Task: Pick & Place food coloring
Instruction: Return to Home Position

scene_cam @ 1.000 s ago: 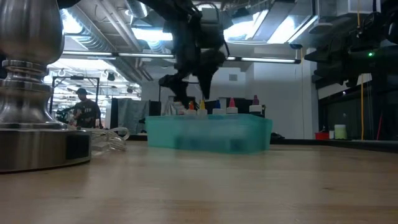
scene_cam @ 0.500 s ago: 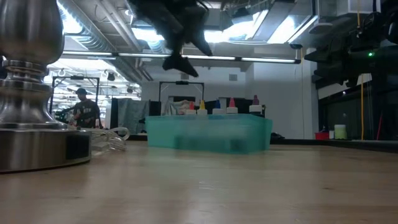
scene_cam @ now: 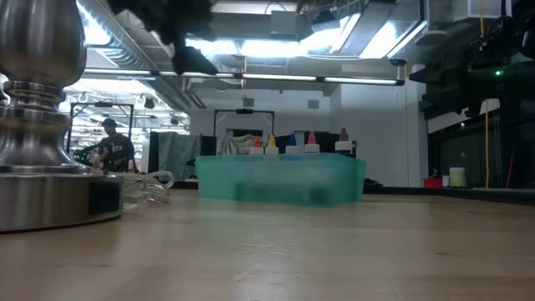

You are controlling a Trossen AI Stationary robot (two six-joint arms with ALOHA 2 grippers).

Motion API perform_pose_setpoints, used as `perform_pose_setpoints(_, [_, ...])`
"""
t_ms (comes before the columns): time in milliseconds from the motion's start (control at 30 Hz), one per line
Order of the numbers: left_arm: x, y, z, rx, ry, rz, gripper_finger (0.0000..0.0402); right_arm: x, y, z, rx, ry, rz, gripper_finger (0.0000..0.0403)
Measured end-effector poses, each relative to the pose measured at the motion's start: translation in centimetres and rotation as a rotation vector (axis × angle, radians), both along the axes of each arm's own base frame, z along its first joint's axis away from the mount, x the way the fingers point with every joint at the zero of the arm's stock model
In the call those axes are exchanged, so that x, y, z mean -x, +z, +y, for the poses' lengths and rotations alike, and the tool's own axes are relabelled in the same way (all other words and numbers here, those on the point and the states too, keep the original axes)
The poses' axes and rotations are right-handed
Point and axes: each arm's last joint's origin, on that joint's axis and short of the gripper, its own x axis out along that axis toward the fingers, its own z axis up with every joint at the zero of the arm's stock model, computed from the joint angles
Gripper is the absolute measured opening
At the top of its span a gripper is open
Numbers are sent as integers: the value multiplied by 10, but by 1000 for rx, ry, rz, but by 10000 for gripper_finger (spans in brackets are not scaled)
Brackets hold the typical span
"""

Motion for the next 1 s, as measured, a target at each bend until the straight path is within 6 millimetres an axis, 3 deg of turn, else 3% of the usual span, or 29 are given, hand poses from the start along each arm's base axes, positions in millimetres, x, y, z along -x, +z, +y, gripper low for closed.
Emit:
perform_pose_setpoints(300, [43, -34, -34, 56, -58, -108, 359, 0, 0, 0, 0, 0, 0, 399])
perform_pose_setpoints(500, [71, -59, -39, 1, 74, -77, 359, 0, 0, 0, 0, 0, 0, 399])
perform_pose_setpoints(1000, [105, -87, -37, -190, 320, -107, 359, 0, 0, 0, 0, 0, 0, 399])
